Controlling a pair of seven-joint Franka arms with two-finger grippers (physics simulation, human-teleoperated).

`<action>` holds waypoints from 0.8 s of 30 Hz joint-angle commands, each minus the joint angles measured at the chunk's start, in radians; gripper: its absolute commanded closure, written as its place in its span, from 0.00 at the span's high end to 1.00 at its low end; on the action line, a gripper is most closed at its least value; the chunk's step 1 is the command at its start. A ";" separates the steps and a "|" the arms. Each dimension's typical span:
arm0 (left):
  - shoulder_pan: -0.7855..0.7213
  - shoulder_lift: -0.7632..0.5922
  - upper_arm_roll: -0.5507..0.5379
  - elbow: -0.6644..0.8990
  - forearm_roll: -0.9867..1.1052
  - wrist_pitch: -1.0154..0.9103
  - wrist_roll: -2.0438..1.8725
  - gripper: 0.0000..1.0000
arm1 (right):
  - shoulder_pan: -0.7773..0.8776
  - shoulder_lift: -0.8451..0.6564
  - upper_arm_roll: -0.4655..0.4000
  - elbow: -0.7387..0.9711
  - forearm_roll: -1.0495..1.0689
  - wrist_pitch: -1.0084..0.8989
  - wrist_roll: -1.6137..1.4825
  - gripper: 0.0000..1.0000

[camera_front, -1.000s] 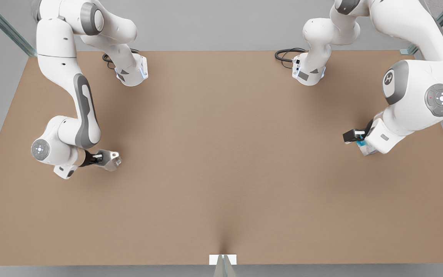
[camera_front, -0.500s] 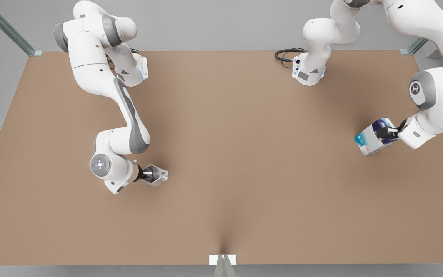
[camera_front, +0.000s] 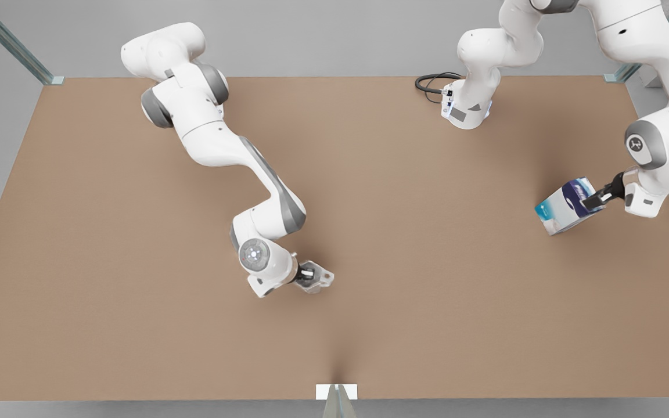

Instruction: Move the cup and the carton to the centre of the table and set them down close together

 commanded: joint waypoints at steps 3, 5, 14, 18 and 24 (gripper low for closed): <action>-0.002 0.000 0.033 0.000 -0.001 0.003 0.078 1.00 | 0.029 0.032 0.011 0.024 -0.006 0.041 0.064 0.21; -0.002 -0.008 0.033 -0.027 -0.001 0.011 0.170 1.00 | 0.033 0.041 0.014 0.034 -0.006 0.054 0.087 0.21; -0.002 -0.028 0.033 -0.104 -0.001 0.105 0.160 1.00 | 0.054 0.047 0.014 0.031 -0.011 0.074 0.110 0.61; 0.012 -0.003 0.033 -0.103 -0.001 0.106 0.163 1.00 | 0.054 0.047 0.014 0.028 -0.011 0.075 0.109 0.63; 0.010 0.011 0.033 -0.106 -0.001 0.105 0.163 1.00 | 0.085 0.034 -0.002 0.022 -0.011 0.058 0.107 0.64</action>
